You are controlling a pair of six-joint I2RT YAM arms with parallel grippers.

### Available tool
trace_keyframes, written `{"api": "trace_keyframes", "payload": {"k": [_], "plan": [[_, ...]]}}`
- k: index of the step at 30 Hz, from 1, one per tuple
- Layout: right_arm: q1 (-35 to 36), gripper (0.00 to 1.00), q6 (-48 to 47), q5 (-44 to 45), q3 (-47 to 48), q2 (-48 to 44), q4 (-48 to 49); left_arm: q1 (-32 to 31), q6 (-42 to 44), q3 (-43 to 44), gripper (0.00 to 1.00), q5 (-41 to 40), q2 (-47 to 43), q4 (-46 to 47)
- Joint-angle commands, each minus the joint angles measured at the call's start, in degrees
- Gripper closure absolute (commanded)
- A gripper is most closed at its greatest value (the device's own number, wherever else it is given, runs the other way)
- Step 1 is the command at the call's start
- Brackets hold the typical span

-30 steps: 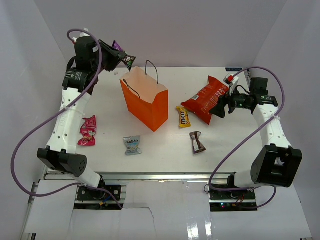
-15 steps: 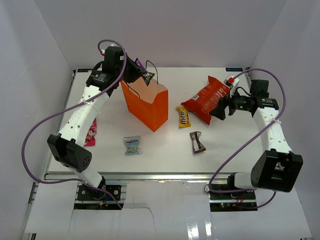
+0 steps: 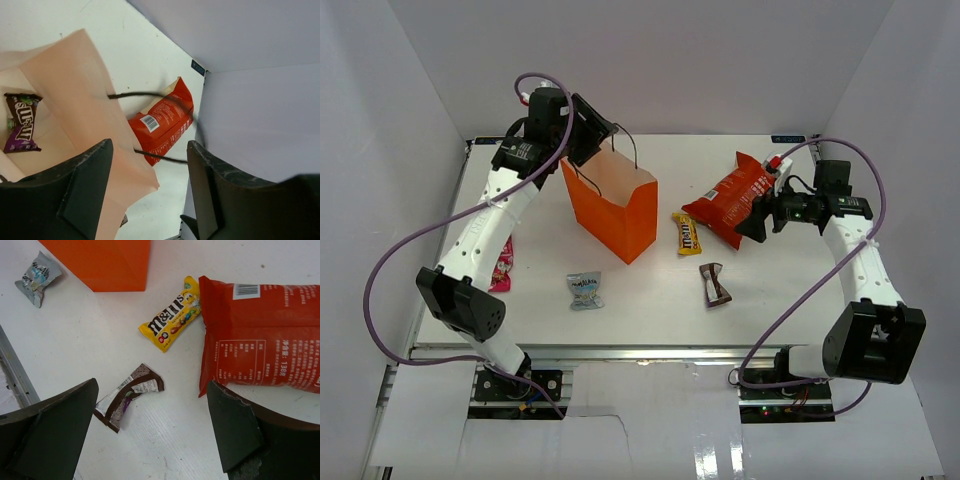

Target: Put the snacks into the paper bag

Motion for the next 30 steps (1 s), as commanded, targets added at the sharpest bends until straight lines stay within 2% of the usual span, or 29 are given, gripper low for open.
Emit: {"api": "trace_keyframes", "payload": {"k": [1, 3, 5, 7, 8, 12, 13, 14, 17, 21, 26, 28, 30], "plan": [[3.6, 0.05, 3.1, 1.6, 0.1, -0.5, -0.2, -0.1, 4.5, 6.2, 0.28, -0.6, -0.1, 0.3], [7.8, 0.02, 6.9, 3.9, 0.2, 0.6, -0.1, 0.0, 8.4, 10.1, 0.24, 0.8, 0.4, 1.0], [12.4, 0.0, 10.2, 8.8, 0.3, 1.6, 1.0, -0.1, 17.0, 11.3, 0.23, 2.1, -0.8, 3.1], [15.5, 0.0, 16.8, 13.9, 0.4, 3.1, 2.7, -0.1, 21.2, 9.6, 0.19, 2.6, -3.1, 5.5], [18.5, 0.05, 19.0, 19.4, 0.5, 4.3, 4.3, 0.0, 24.5, 8.5, 0.18, 0.6, -6.4, 6.8], [24.0, 0.09, 28.3, 28.4, 1.7, 8.2, 7.1, -0.1, 29.8, -2.7, 0.14, -5.9, -18.1, 11.0], [24.8, 0.09, 31.9, 30.5, 2.0, 9.0, 7.7, 0.0, 30.2, -8.6, 0.13, -8.2, -20.8, 11.8], [26.2, 0.09, 33.2, 31.1, 2.2, 10.7, 9.0, 0.0, 30.1, -11.7, 0.12, -9.4, -26.2, 13.1], [27.9, 0.11, 39.5, 33.3, 3.1, 14.1, 10.2, 0.0, 27.8, -23.4, 0.11, -12.7, -33.9, 13.4], [29.0, 0.13, 42.6, 38.0, 4.6, 19.8, 12.7, 0.0, 19.5, -34.7, 0.11, -14.4, -45.6, 8.3], [30.4, 0.14, 43.1, 44.4, 6.2, 24.9, 14.8, 0.0, 13.7, -45.8, 0.1, -15.6, -52.6, 3.5], [30.8, 0.2, 43.1, 48.6, 6.7, 26.1, 16.7, 0.0, 12.0, -47.7, 0.1, -15.6, -54.0, 2.6], [31.3, 0.2, 44.0, 50.2, 7.1, 27.9, 18.1, 0.0, 11.2, -49.4, 0.1, -14.8, -54.3, 2.0]]}}
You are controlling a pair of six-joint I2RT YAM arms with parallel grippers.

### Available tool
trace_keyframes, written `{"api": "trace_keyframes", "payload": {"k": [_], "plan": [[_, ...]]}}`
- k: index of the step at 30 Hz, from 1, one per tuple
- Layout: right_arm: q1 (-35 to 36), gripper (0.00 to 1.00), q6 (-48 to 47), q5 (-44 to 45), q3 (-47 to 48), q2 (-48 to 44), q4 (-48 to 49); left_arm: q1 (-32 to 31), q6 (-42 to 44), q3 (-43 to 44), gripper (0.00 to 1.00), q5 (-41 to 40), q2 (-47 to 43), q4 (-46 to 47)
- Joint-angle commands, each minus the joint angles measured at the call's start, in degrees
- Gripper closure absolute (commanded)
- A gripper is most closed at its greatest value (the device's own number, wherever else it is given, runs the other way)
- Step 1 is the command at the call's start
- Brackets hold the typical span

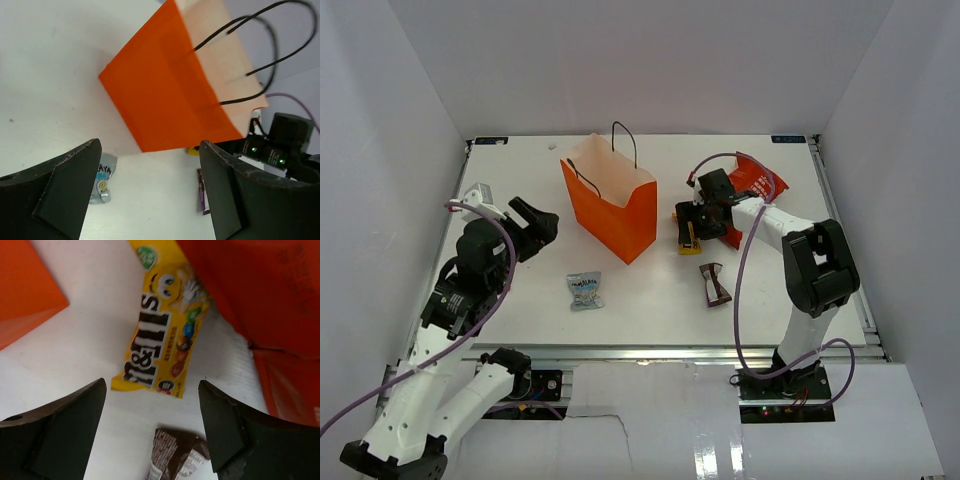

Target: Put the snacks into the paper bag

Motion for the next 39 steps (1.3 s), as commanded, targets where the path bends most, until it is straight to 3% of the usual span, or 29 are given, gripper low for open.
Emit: {"api": "trace_keyframes", "payload": {"k": [1, 6, 13, 16, 20, 23, 27, 31, 34, 39], "plan": [[1.1, 0.2, 2.4, 8.8, 3.3, 1.9, 5.5, 0.0, -4.0, -1.6, 0.1, -0.4, -0.7, -2.8], [2.4, 0.23, 3.6, 12.5, 4.0, 5.4, 7.5, 0.0, -4.7, -2.3, 0.1, -0.1, 0.4, -3.3], [2.7, 0.45, 4.0, 12.1, 1.9, 5.8, 8.9, 0.0, -5.3, -2.6, 0.1, -0.8, 1.1, -3.3], [2.5, 0.58, 2.9, 11.0, 0.5, 3.3, 9.4, 0.0, -6.1, -3.3, 0.1, -1.0, 1.1, -3.3], [2.3, 0.66, 0.7, 9.1, -1.7, -2.4, 10.3, 0.0, -6.5, -4.3, 0.1, -1.0, 0.8, -2.6], [1.7, 0.67, -3.2, 4.8, -2.8, -8.3, 10.8, 0.0, -6.7, -5.2, 0.1, -0.8, 0.8, -1.7], [-1.4, 0.71, -10.4, -12.1, -2.1, -17.4, 11.0, 0.0, -6.9, -6.8, 0.1, -0.4, 0.7, 0.2], [-2.1, 0.72, -18.2, -21.4, 3.2, -25.2, 11.3, 0.0, -7.0, -8.7, 0.1, -0.2, 0.1, 2.4], [-1.6, 0.72, -19.3, -26.4, 8.4, -26.1, 11.4, 0.0, -6.9, -9.6, 0.1, 0.0, -0.1, 3.3], [3.7, 0.71, -19.7, -26.7, 20.5, -22.2, 8.9, -0.1, -5.4, -9.1, 0.1, 0.1, 0.5, 3.9]]}}
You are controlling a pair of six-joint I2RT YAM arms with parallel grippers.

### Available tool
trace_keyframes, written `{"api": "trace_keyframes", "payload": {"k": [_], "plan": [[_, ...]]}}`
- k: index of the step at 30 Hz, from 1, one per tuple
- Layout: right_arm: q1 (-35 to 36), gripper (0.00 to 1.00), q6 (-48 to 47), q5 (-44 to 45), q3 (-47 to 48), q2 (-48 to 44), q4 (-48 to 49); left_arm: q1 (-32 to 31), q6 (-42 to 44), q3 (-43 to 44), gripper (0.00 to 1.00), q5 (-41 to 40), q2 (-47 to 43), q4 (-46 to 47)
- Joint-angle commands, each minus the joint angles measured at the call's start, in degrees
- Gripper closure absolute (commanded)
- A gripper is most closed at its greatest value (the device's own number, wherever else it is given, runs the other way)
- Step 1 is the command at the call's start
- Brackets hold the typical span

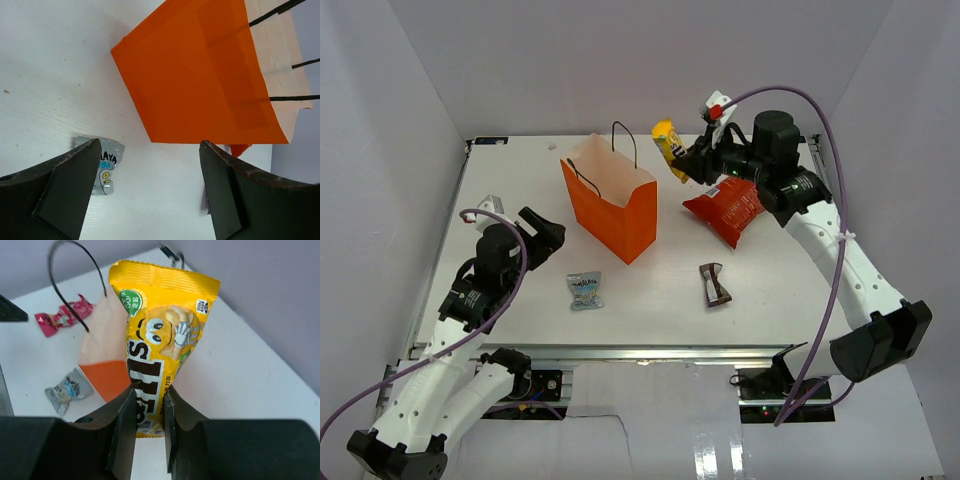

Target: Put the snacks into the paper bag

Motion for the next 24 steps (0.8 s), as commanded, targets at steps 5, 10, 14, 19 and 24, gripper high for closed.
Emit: {"api": "trace_keyframes", "payload": {"k": [5, 10, 14, 19, 24], "plan": [[9.8, 0.71, -3.9, -0.4, 14.4, 6.9, -2.4, 0.0, 2.4, 1.5, 0.11, 0.3, 0.5, 1.7], [14.3, 0.69, -4.7, 4.6, 18.4, 12.5, -1.7, 0.0, 3.4, 2.3, 0.13, 0.3, 0.2, 0.4], [15.5, 0.68, -1.3, 8.2, 22.1, 17.4, -1.4, 0.0, 2.9, 2.5, 0.13, -0.1, 0.2, -0.7], [16.2, 0.67, -1.5, 12.5, 22.1, 21.4, -0.1, 0.0, 1.9, 1.8, 0.13, -0.2, -0.2, -2.4], [16.3, 0.53, -2.6, 12.9, 21.5, 22.8, -0.7, 0.0, 1.4, 1.9, 0.13, -0.5, -0.6, -3.3]]}}
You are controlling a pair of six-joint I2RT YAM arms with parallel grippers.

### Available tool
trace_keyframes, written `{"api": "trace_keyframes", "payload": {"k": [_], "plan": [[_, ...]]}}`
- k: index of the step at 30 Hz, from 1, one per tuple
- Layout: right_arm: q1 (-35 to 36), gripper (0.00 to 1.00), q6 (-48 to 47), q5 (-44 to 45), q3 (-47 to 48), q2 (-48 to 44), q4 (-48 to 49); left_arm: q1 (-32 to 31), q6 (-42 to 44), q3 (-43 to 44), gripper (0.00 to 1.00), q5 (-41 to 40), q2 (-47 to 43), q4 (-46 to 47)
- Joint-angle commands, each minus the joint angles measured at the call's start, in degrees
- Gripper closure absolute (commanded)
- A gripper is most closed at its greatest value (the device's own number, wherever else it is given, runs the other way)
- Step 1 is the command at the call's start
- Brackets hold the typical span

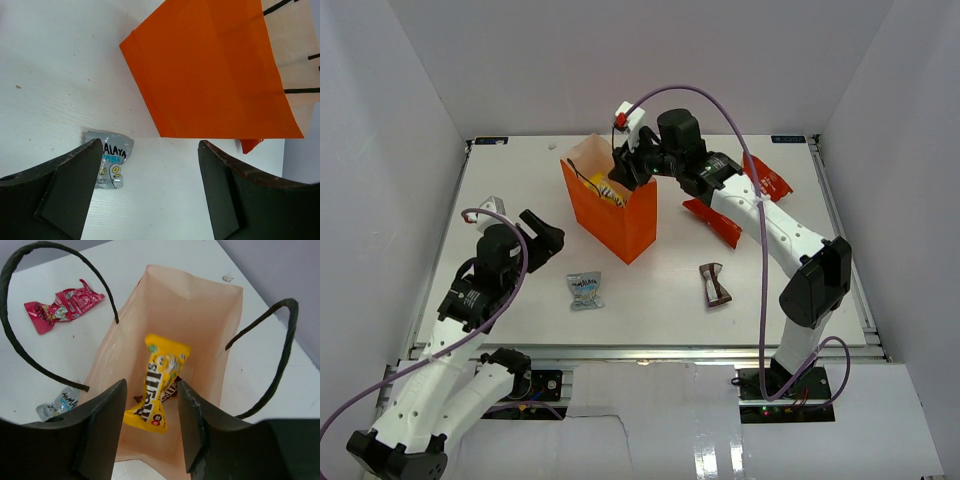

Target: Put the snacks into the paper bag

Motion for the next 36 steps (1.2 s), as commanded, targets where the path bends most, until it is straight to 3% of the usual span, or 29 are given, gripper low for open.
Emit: {"api": "trace_keyframes", "payload": {"k": [1, 3, 7, 12, 14, 17, 19, 25, 29, 36], "plan": [[0.5, 0.48, -0.7, 1.4, 1.8, -0.8, 2.2, 0.0, -0.5, 1.4, 0.13, -0.6, -0.5, -1.3], [0.7, 0.39, -0.9, 1.1, 1.5, -1.1, 1.7, 0.0, -0.4, 1.7, 0.13, -0.6, 0.5, -1.8], [0.4, 0.38, -1.2, 0.0, 1.6, -4.1, 0.4, 0.0, -1.9, 2.0, 0.13, -1.3, 3.5, -3.6], [-5.4, 0.33, -4.3, -14.6, -3.5, -13.2, -1.3, 2.4, -3.7, 7.7, 0.17, -2.0, 13.3, -9.6], [-9.5, 0.32, -4.1, -19.1, -6.5, -16.9, -2.2, 9.5, -2.9, 10.3, 0.17, 2.4, 18.8, -10.1], [-16.2, 0.22, -4.0, -22.9, -15.6, -21.5, -2.8, 21.6, 0.7, 10.5, 0.2, 9.4, 22.2, -6.2], [-20.9, 0.19, -5.2, -24.4, -23.0, -23.5, -3.6, 28.2, 3.5, 10.8, 0.2, 9.8, 25.4, -5.1], [-27.2, 0.17, -9.3, -25.9, -39.5, -30.6, -4.9, 39.8, 2.7, 11.5, 0.19, 13.4, 36.4, -3.6], [-29.0, 0.16, -10.4, -25.9, -44.9, -33.7, -4.8, 42.1, -0.2, 13.8, 0.18, 15.6, 42.2, 0.3], [-29.9, 0.16, -10.8, -26.6, -46.9, -33.6, -4.1, 43.2, 4.8, 23.2, 0.15, 15.8, 55.2, -1.2]]}}
